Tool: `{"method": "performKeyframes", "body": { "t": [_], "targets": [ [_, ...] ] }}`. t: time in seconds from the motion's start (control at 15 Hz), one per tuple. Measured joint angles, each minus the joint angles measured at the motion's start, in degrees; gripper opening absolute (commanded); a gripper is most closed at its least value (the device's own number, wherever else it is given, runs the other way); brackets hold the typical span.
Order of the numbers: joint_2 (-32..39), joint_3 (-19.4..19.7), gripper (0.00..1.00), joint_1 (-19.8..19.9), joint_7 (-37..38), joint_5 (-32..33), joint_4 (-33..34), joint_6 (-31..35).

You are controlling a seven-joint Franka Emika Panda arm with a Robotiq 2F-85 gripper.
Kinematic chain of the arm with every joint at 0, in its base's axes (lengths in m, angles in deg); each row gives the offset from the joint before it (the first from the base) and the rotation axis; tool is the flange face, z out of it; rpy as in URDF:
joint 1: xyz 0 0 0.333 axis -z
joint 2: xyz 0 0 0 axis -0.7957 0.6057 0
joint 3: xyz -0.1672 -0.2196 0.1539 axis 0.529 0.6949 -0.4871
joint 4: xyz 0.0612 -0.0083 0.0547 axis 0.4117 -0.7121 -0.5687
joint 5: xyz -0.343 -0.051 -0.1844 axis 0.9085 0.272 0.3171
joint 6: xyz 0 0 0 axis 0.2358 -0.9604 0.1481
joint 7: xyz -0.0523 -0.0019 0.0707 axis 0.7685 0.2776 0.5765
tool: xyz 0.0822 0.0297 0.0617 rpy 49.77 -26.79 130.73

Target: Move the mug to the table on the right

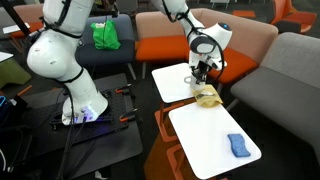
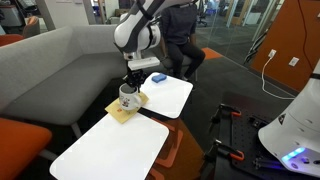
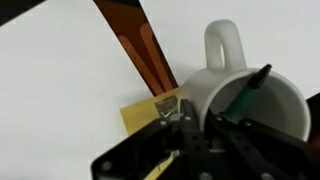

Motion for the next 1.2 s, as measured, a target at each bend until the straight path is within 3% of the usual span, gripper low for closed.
{"method": "performKeyframes", "body": {
  "t": [0.27, 0.53, 1.2],
  "targets": [
    [-5.53, 0.22, 0.03, 4.80, -0.50, -5.57, -11.35, 5.72],
    [-8.25, 1.98, 0.03, 7.88, -0.40, -7.99, -18.09, 7.84],
    [-7.35, 3.75, 0.03, 11.39, -0.22, -11.73, -21.82, 8.26]
  ]
}}
